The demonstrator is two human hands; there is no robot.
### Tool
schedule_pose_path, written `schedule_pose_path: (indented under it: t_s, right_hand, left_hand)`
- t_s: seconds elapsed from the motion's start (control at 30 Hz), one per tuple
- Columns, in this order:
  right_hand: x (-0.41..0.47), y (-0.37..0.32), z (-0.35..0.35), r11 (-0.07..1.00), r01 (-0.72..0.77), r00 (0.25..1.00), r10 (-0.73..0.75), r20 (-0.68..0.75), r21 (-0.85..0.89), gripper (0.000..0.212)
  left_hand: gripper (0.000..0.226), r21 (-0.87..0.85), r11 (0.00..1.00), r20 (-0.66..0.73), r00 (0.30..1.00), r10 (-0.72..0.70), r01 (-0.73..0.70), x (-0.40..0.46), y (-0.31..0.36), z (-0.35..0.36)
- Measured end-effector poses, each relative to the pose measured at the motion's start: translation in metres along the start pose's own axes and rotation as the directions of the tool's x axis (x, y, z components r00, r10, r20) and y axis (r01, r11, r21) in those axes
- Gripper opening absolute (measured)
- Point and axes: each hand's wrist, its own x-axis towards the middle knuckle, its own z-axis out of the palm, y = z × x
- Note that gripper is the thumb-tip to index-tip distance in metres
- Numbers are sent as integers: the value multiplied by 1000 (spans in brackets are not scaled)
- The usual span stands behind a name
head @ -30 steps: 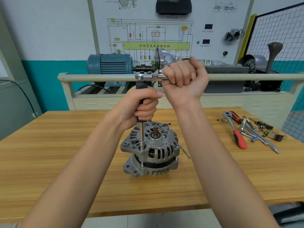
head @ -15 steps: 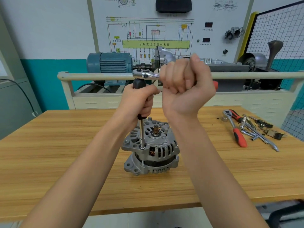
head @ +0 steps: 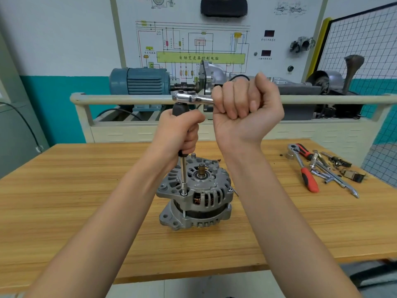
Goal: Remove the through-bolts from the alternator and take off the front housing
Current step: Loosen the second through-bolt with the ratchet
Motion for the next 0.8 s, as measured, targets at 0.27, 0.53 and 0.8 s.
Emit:
schedule_pose_path:
  t_s: [0.27,0.53,0.8]
  right_hand:
    - [-19,20,15,881,336,933,-264,243,-333,44]
    - [17,-6,-15,949,-173,974,205,-100,263,48]
    - [4,0,-4,998,-30,999,32,-41,63,50]
  left_hand:
    - [49,36,998,-53,998,44,-42,-2,0,0]
    - [41,-45,996,445,894,-44,72,5,7,-14]
    - [51,-36,999,162,987,-9,15,1,0,-6]
